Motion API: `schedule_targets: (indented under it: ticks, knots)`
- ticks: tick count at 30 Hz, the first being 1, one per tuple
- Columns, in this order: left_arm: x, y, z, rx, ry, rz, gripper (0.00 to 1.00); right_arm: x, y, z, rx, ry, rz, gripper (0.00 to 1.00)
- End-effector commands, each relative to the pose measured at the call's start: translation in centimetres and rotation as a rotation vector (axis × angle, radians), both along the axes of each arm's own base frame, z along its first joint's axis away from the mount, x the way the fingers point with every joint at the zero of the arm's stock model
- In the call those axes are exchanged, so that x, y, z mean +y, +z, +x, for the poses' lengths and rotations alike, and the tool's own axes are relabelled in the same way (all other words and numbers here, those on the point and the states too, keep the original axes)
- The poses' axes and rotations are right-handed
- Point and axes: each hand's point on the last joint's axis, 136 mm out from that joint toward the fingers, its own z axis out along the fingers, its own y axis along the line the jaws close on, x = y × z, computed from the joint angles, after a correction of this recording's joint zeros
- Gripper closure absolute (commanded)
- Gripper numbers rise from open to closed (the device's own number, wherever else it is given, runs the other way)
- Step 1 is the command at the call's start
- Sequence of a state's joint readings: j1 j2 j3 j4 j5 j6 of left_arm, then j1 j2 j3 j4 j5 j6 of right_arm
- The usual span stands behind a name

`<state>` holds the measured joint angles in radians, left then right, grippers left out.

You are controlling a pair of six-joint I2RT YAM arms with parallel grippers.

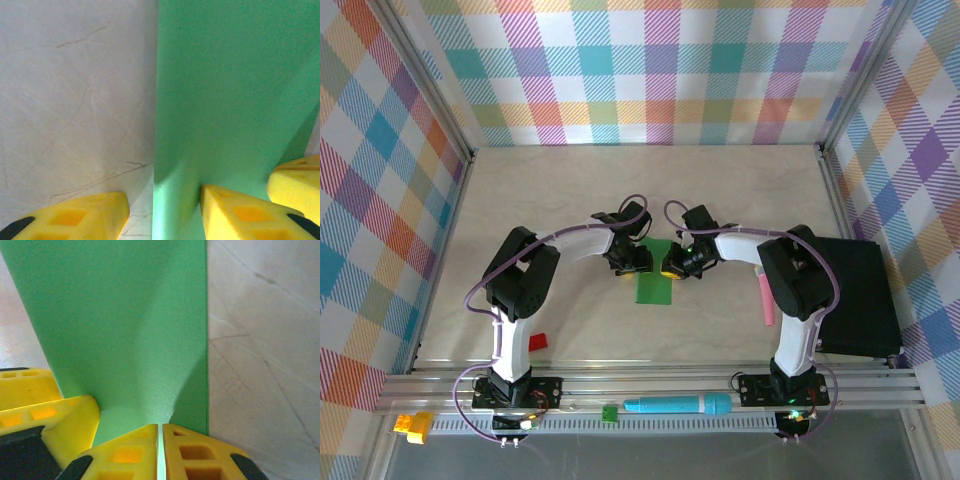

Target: Fold a paper plane with a square sheet of paper (pick it up from the middle)

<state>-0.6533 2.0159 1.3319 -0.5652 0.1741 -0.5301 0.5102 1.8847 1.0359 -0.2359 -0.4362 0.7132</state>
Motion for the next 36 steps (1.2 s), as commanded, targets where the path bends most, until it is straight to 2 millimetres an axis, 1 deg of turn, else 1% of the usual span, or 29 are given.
schedule_targets:
  ticks: [1,4,6,9,12,14,15,17,19,22,24,26,27,31,36]
  knots:
    - [0.8,-6.6,-3.6,0.133,-0.048,0.073,0.53,-1.9,-3.5,-2.4,0.064,0.022,-0.098,0.89]
    - [0.2,-2.5,-1.9,0.051,-0.054,0.053,0.53,-3.2,-5.5,-3.7,0.097,0.045,-0.159,0.90]
    - [0.0,0.8,-0.5,-0.023,-0.026,0.017,0.53,-3.9,-6.4,-4.4,0.116,0.062,-0.194,0.90]
    - [0.2,5.5,1.3,-0.137,0.037,-0.034,0.53,-4.4,-7.2,-4.8,0.126,0.074,-0.223,0.91]
    - [0.3,8.5,1.8,-0.216,0.078,-0.082,0.53,-4.6,-7.4,-4.8,0.125,0.082,-0.233,0.91]
    - [-0.3,9.3,1.5,-0.224,0.085,-0.146,0.54,-4.7,-7.6,-4.8,0.127,0.086,-0.242,0.91]
    - [-0.9,9.4,1.2,-0.213,0.080,-0.192,0.56,-4.8,-7.6,-4.8,0.128,0.090,-0.248,0.91]
    - [-2.1,9.1,0.7,-0.183,0.072,-0.269,0.64,-4.9,-7.7,-4.7,0.129,0.093,-0.257,0.92]
    - [-3.1,8.4,0.1,-0.141,0.067,-0.326,0.71,-5.0,-7.8,-4.8,0.135,0.093,-0.264,0.92]
    - [-4.2,7.0,-0.6,-0.070,0.061,-0.371,0.85,-5.1,-7.9,-5.0,0.145,0.093,-0.271,0.92]
    - [-5.0,6.5,-0.4,-0.055,0.054,-0.406,0.94,-5.2,-8.0,-5.1,0.149,0.092,-0.272,0.93]
    - [-5.6,6.0,-0.4,-0.038,0.049,-0.422,0.98,-5.2,-8.2,-5.3,0.154,0.090,-0.274,0.93]
    - [-5.7,5.6,-0.4,-0.029,0.051,-0.422,1.00,-5.3,-8.3,-5.4,0.156,0.090,-0.277,0.93]
    - [-5.5,4.0,-0.3,-0.007,0.069,-0.393,1.00,-5.5,-8.5,-5.7,0.166,0.087,-0.282,0.93]
    - [-4.6,2.0,-0.3,0.024,0.096,-0.342,1.00,-5.9,-8.9,-6.2,0.181,0.083,-0.297,0.93]
